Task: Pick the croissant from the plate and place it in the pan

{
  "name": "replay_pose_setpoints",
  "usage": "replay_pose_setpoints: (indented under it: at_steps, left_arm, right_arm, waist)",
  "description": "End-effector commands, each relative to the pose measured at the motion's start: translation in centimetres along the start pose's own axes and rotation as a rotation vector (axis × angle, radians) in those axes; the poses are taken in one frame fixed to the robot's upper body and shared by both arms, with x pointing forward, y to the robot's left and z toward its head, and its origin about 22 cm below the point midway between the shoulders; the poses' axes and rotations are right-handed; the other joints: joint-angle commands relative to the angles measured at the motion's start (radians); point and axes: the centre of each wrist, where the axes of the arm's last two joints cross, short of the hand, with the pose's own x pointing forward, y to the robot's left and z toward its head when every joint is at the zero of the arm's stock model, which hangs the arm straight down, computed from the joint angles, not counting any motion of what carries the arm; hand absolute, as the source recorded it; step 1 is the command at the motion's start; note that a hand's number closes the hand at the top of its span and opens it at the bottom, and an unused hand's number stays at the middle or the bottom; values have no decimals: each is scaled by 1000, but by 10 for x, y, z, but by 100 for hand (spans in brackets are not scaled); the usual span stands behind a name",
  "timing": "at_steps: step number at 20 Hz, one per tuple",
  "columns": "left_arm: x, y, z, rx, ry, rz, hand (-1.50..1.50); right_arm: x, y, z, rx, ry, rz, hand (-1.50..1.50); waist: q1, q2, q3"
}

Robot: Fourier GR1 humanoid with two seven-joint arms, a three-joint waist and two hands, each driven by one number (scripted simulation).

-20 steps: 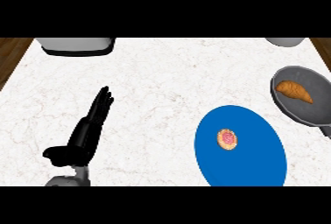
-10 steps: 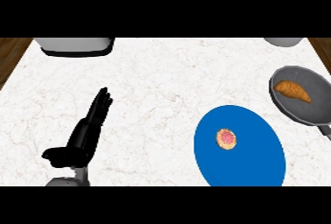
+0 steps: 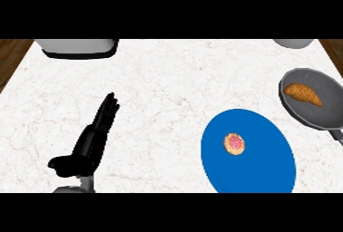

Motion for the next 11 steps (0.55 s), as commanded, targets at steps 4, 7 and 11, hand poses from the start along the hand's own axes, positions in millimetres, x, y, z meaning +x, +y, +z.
replay_pose_setpoints:
  at_steps: [4, 7, 11]
  left_arm:
    - [2, 2, -2, -5, -3, 1, 0]
    - [-14, 8, 5, 5, -4, 15, 0]
    - [-4, 12, -6, 3, 2, 6, 0]
  right_arm:
    - [3, -13, 12, -4, 4, 31, -150]
    - [8, 0, 15, 7, 0, 63, -150]
    - [13, 8, 9, -28, -31, 153, -150]
  waist:
    - [1, 1, 0]
    - [-1, 0, 0]
    - [0, 0, 0]
